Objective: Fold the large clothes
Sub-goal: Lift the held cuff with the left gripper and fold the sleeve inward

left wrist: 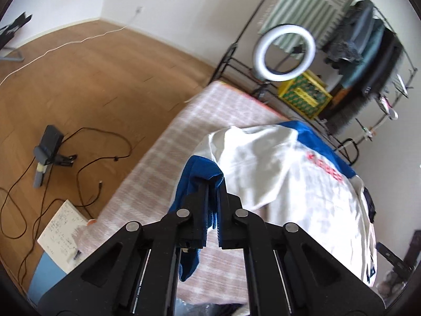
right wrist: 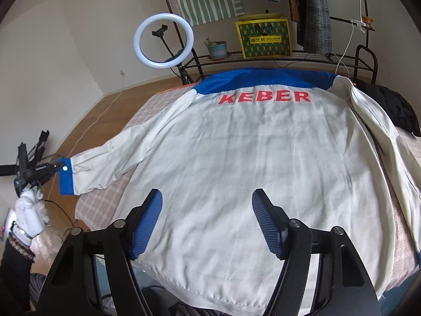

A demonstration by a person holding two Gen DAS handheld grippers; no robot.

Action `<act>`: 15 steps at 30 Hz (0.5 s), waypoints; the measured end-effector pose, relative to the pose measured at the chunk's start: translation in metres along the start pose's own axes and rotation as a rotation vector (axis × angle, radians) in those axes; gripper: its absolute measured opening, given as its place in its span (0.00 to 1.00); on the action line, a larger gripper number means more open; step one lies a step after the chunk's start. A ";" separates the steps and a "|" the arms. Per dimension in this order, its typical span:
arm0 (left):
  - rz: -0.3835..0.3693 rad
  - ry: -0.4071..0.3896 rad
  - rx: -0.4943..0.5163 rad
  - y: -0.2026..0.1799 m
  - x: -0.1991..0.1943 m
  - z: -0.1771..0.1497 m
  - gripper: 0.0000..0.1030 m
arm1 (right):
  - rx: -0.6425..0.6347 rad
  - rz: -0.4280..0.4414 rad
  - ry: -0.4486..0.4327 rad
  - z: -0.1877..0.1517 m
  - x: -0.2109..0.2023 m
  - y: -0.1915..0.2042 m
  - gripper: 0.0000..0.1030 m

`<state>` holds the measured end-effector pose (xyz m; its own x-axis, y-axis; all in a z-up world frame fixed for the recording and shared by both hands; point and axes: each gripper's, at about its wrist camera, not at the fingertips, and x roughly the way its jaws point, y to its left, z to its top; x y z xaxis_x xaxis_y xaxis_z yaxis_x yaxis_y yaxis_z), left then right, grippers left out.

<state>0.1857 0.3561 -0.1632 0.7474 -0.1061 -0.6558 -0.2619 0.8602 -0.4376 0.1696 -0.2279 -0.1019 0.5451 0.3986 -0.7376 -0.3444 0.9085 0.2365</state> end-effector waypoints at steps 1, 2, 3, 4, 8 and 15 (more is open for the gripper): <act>-0.023 -0.005 0.012 -0.009 -0.005 -0.004 0.01 | 0.006 0.012 0.012 0.000 0.003 -0.001 0.52; -0.051 -0.010 0.025 -0.020 -0.011 -0.008 0.01 | 0.014 0.024 0.021 -0.001 0.005 -0.004 0.45; -0.069 -0.011 0.038 -0.028 -0.014 -0.012 0.01 | 0.023 0.034 0.028 -0.002 0.007 -0.006 0.43; -0.085 -0.013 0.059 -0.039 -0.018 -0.017 0.01 | 0.032 0.042 0.033 -0.003 0.009 -0.008 0.41; -0.150 0.000 0.148 -0.083 -0.028 -0.045 0.00 | 0.039 0.056 0.041 -0.005 0.011 -0.013 0.39; -0.255 0.082 0.297 -0.145 -0.040 -0.107 0.00 | 0.023 0.094 0.054 0.009 0.014 -0.026 0.33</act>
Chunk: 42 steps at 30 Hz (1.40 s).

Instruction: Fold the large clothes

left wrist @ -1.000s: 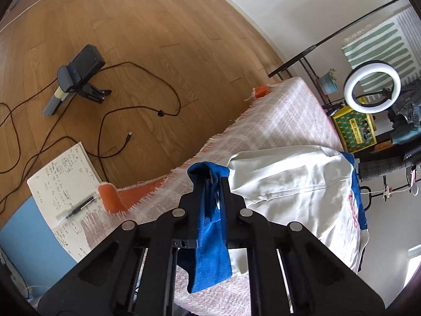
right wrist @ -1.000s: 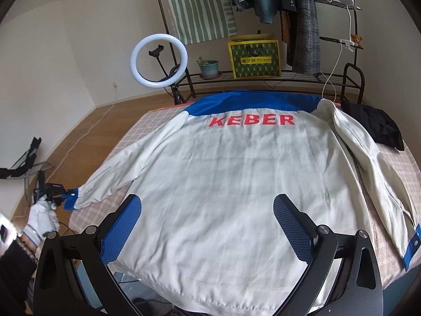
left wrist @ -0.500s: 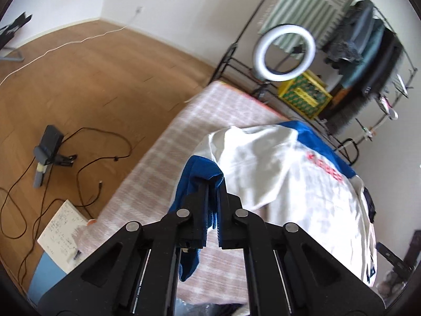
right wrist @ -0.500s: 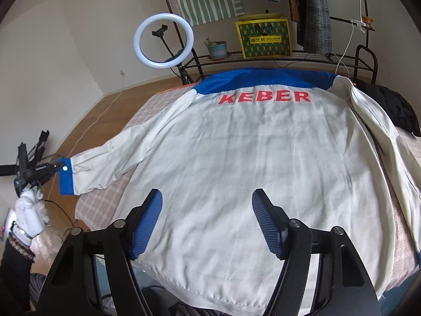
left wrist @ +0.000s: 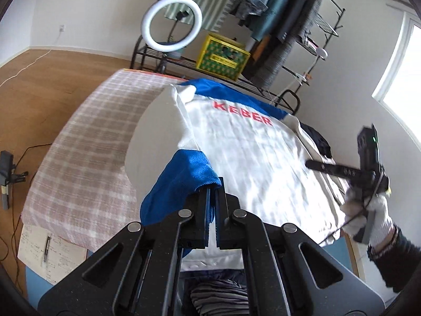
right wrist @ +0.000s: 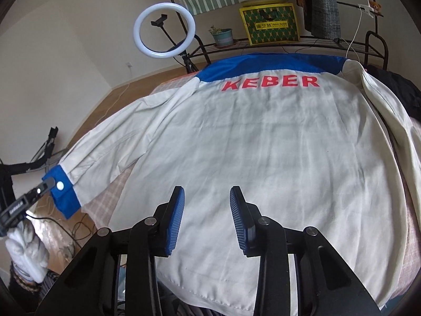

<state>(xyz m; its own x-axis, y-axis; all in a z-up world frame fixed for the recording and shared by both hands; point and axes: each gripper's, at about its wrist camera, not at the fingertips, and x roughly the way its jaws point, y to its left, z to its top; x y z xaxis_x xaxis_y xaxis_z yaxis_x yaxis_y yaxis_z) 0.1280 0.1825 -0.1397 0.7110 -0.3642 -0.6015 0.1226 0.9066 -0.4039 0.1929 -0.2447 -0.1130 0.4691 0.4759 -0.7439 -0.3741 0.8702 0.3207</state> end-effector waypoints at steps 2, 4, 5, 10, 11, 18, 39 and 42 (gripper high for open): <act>-0.024 0.035 0.020 -0.015 0.002 -0.016 0.00 | 0.015 0.036 0.006 0.013 0.004 -0.006 0.33; -0.028 0.065 0.036 -0.025 0.004 -0.030 0.00 | 0.033 0.060 0.004 0.030 0.014 -0.011 0.34; -0.026 0.076 0.048 -0.026 0.005 -0.035 0.00 | 0.040 0.071 0.011 0.039 0.022 -0.013 0.35; -0.024 0.091 0.055 -0.033 0.006 -0.044 0.00 | 0.105 0.205 0.071 0.089 0.083 -0.016 0.37; -0.022 0.093 0.056 -0.033 0.006 -0.046 0.00 | 0.114 0.231 0.084 0.099 0.097 -0.013 0.38; -0.007 0.117 0.068 -0.030 0.015 -0.050 0.00 | 0.163 0.358 0.165 0.165 0.199 0.025 0.46; -0.028 0.233 0.194 -0.052 0.031 -0.082 0.00 | 0.151 0.240 0.136 0.189 0.215 -0.016 0.02; -0.021 0.255 0.223 -0.058 0.034 -0.089 0.00 | 0.150 0.117 0.189 0.171 0.225 -0.037 0.02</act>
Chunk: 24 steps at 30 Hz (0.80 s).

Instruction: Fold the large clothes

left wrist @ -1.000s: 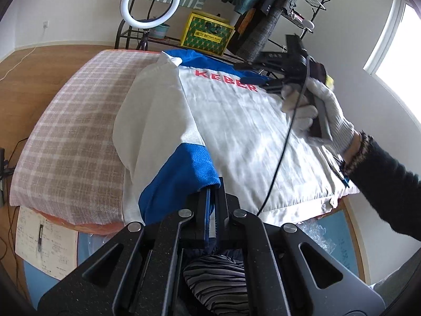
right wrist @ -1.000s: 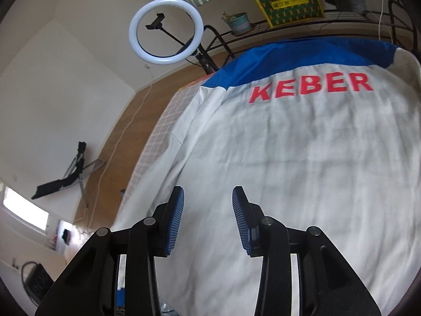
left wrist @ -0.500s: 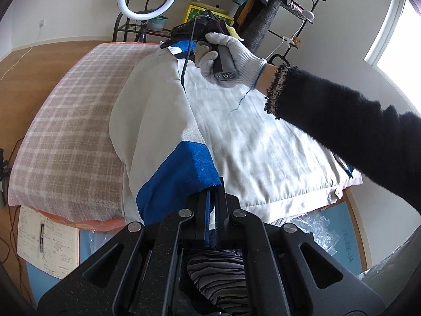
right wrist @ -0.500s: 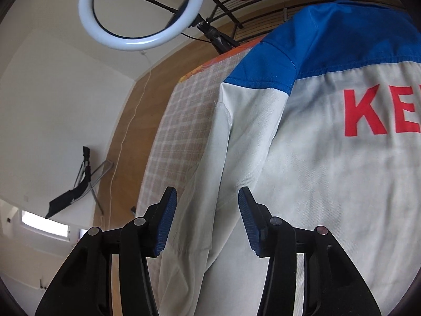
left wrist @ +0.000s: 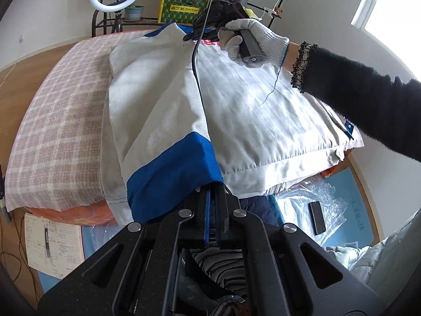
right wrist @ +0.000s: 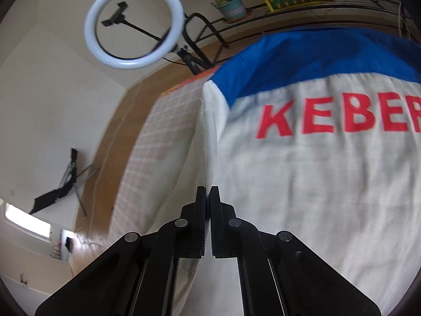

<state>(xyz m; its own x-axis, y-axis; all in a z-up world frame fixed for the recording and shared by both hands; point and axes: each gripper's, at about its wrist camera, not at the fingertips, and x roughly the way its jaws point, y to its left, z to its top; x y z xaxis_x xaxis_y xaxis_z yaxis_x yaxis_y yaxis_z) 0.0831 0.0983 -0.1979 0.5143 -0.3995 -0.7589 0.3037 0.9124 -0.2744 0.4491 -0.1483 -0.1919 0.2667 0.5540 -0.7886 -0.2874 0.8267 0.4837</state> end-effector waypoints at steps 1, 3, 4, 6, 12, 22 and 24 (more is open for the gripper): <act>0.007 0.005 0.012 -0.002 0.001 -0.002 0.00 | 0.001 -0.017 0.012 -0.003 0.004 -0.005 0.02; 0.027 0.012 0.036 -0.007 0.001 -0.007 0.00 | -0.012 -0.054 0.030 -0.008 0.008 -0.008 0.02; 0.041 0.013 0.044 -0.009 0.000 -0.009 0.00 | -0.017 -0.071 0.041 -0.009 0.009 -0.007 0.04; 0.057 0.017 0.043 -0.010 -0.001 -0.015 0.00 | -0.021 -0.087 0.068 -0.010 0.007 -0.004 0.07; 0.024 0.037 -0.045 -0.009 -0.012 -0.036 0.15 | -0.121 -0.141 0.045 -0.016 -0.025 0.015 0.31; -0.052 -0.009 -0.449 0.071 -0.019 -0.053 0.39 | -0.259 -0.002 0.082 -0.089 -0.090 0.042 0.33; -0.042 0.004 -0.504 0.086 -0.005 -0.053 0.41 | -0.263 0.045 0.095 -0.112 -0.098 0.045 0.33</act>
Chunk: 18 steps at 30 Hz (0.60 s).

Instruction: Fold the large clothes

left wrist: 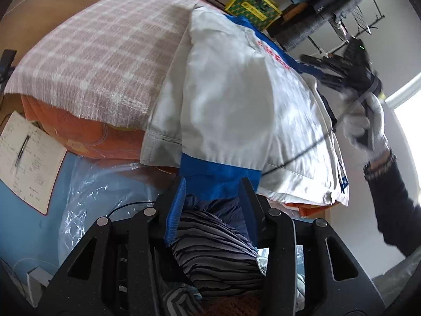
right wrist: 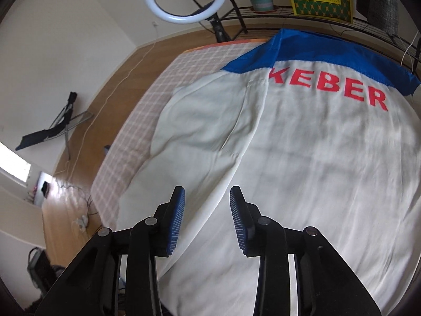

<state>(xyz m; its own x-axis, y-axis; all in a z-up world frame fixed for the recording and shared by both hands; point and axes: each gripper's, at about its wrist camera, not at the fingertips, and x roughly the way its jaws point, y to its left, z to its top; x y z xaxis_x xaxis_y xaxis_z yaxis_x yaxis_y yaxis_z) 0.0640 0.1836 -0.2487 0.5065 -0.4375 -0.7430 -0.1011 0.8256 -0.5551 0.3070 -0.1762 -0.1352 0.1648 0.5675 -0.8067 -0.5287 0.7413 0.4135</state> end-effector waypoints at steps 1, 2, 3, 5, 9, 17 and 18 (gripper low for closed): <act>0.008 -0.003 -0.018 0.005 0.006 0.004 0.41 | 0.001 0.028 0.007 -0.011 -0.002 0.004 0.33; 0.002 -0.007 -0.051 0.011 0.013 0.007 0.41 | 0.000 0.054 0.012 -0.021 -0.002 0.007 0.33; -0.009 -0.006 -0.082 0.017 0.019 0.010 0.41 | -0.004 0.069 0.022 -0.030 -0.002 0.010 0.33; -0.047 -0.001 -0.119 0.023 0.032 0.012 0.41 | -0.021 0.063 0.039 -0.044 0.000 0.017 0.33; -0.117 0.032 -0.147 0.024 0.055 0.007 0.41 | -0.064 0.050 0.052 -0.046 0.004 0.031 0.33; -0.130 0.019 -0.189 0.019 0.062 0.003 0.11 | -0.172 0.012 0.006 -0.011 0.033 0.075 0.46; -0.117 0.008 -0.163 0.015 0.060 0.003 0.08 | -0.175 -0.001 0.014 -0.009 0.041 0.076 0.46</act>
<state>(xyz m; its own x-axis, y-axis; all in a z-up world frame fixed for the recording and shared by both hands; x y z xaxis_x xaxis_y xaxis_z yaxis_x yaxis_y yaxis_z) 0.0955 0.1711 -0.3000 0.5166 -0.5306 -0.6720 -0.1797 0.7001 -0.6910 0.2660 -0.0999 -0.1411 0.1550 0.5607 -0.8134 -0.6658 0.6675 0.3332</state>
